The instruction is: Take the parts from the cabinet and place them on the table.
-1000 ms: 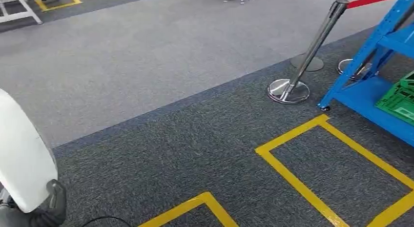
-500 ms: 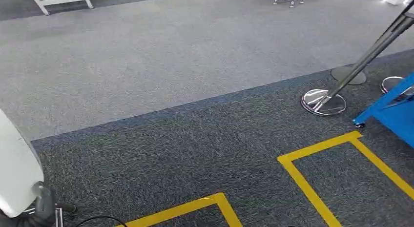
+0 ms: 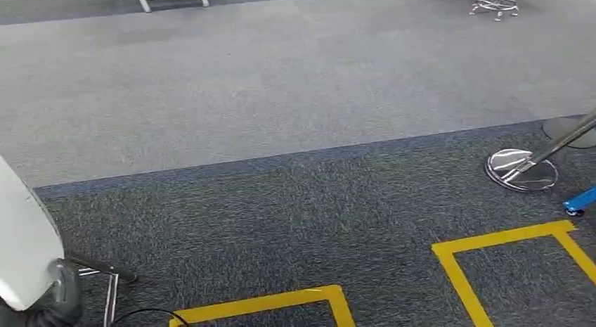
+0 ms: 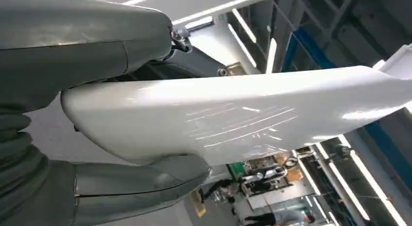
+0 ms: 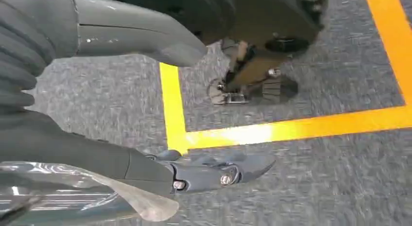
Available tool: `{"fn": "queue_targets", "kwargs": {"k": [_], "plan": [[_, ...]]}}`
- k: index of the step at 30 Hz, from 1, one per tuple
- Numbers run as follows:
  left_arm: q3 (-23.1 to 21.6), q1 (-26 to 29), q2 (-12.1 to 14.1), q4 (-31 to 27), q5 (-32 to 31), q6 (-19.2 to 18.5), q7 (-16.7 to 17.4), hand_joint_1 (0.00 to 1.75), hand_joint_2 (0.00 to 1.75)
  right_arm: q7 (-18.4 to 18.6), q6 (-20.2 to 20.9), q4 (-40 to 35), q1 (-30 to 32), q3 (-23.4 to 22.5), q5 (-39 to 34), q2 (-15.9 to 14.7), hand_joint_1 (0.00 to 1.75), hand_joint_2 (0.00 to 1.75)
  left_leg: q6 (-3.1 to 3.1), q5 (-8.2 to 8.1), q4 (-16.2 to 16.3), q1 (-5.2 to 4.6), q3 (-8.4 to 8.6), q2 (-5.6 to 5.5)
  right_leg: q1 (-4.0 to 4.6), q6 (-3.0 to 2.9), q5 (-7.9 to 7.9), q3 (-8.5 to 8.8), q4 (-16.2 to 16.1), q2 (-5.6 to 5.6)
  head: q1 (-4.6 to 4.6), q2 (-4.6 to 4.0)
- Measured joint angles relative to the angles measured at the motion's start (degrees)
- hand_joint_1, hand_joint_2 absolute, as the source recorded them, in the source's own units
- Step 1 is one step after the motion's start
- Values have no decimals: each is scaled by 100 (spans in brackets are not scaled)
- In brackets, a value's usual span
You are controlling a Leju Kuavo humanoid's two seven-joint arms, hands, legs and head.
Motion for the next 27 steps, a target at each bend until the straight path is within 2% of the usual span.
{"fn": "queue_targets", "kwargs": {"k": [1,2,3,4,5,6,7,8,9,10,11,13,14,15,16,17,18,19,20,21,22,23,24,25,26,27], "plan": [[-4,-32,2,0,-20,0,0,175,175,-4,0,0,8,0,-4,0,0,175,-32,-206,312,8,-145,178,5,-22,-9,11,0,-78,-46,0],[-7,-55,2,0,-28,-2,0,175,175,-4,-2,0,23,0,-4,0,0,175,-65,-439,764,24,-355,272,14,-37,-22,17,0,-176,-33,0],[-7,-71,0,0,-28,-2,0,175,175,-4,-2,0,35,0,-4,0,0,175,-92,-623,1195,41,-562,310,20,-44,-31,19,1,-265,-35,0],[-4,-74,2,0,-28,-2,0,175,175,2,-4,0,39,0,-4,0,0,175,-118,-713,1512,60,-714,328,21,-44,-41,19,2,-350,-39,0],[-2,-65,4,0,-26,0,2,175,175,9,-4,0,37,0,-2,0,0,175,-136,-647,1536,80,-723,341,21,-36,-51,30,3,-429,-37,0],[-2,-68,2,0,-24,-2,0,175,175,11,-2,0,33,0,-2,0,0,175,-144,-477,1334,95,-623,356,20,-24,-61,41,4,-495,-42,0],[-2,-73,2,-4,-24,0,0,175,175,11,-2,0,29,0,-2,0,0,175,-145,-224,906,108,-402,405,19,-9,-78,69,5,-561,-37,0],[-2,-72,2,-24,-24,0,0,175,175,11,0,0,26,0,-2,0,0,175,-140,30,388,113,-131,522,18,11,-100,104,5,-621,-39,0],[-2,-75,2,-42,-24,0,0,175,175,11,0,0,27,0,-2,0,0,175,-125,140,-13,105,71,771,31,43,-123,133,5,-664,-40,-2],[-2,-97,0,-46,-26,-2,0,175,175,9,0,0,30,0,-2,0,0,175,-102,56,-147,27,123,858,76,97,-169,84,34,-719,-44,0],[-2,-111,-9,-59,-35,-2,0,175,175,9,0,0,25,0,-2,0,0,175,-18,53,-118,38,105,798,73,136,-176,129,20,-774,-20,0],[9,-91,-33,-98,-70,0,0,175,175,7,0,0,3,0,0,0,0,175,44,44,-116,4,68,671,56,191,-184,197,-4,-898,-22,0],[13,-89,-46,-118,-81,0,0,175,175,2,0,0,-14,0,2,2,0,175,98,73,-165,20,93,601,34,239,-217,215,1,-906,-33,0],[15,-83,-68,-140,-83,2,0,175,175,0,0,0,-24,0,2,2,0,175,129,90,-182,39,105,565,17,261,-310,148,92,-625,-9,0],[20,-108,-79,-157,-83,4,0,175,175,-7,0,0,-20,2,2,2,0,175,166,93,-181,42,98,512,12,251,-503,13,383,-394,2,0],[20,-127,-94,-162,-83,4,0,175,175,-6,0,0,-5,0,2,2,0,175,200,92,-181,39,93,452,14,244,-729,-209,856,-281,17,0],[20,-134,-101,-162,-87,2,0,175,175,-4,0,0,18,0,7,2,0,175,212,88,-180,27,93,379,18,239,-927,-466,1369,-229,20,0],[24,-134,-109,-162,-79,2,0,175,175,-4,2,2,31,0,7,4,0,175,217,85,-177,12,95,304,19,235,-1024,-690,1758,-204,20,0],[33,-133,-114,-162,-76,2,0,175,175,-6,2,2,37,0,9,4,0,175,222,82,-176,-1,102,232,18,227,-979,-799,1881,-200,17,0],[37,-134,-120,-168,-76,2,0,175,175,-7,0,2,37,0,9,4,0,175,222,81,-174,-8,113,154,20,210,-798,-780,1743,-196,17,0],[44,-139,-133,-186,-81,2,0,175,175,-6,-11,2,35,0,9,2,0,175,223,76,-172,-12,126,68,22,189,-513,-648,1369,-175,17,0],[52,-144,-146,-212,-105,2,0,175,175,-6,-24,2,33,0,7,2,0,175,220,70,-169,-12,145,-11,23,163,-218,-451,878,-106,20,0],[68,-150,-162,-243,-147,2,0,175,175,-6,-33,2,36,0,7,2,0,175,211,60,-167,-4,149,-80,18,134,33,-249,363,129,22,0],[85,-164,-179,-260,-181,2,0,175,175,-6,-39,2,37,0,7,-9,0,175,184,47,-137,-37,134,-133,5,114,-35,-190,228,339,13,0],[101,-171,-190,-282,-214,2,0,175,175,-6,-46,2,33,0,7,-9,0,175,163,51,-118,-11,102,-202,2,127,-82,-114,90,293,18,0],[118,-168,-203,-321,-269,2,0,175,175,0,-48,2,27,0,7,-9,0,175,121,77,-131,15,72,-260,29,120,-75,-77,115,252,13,0]]}}
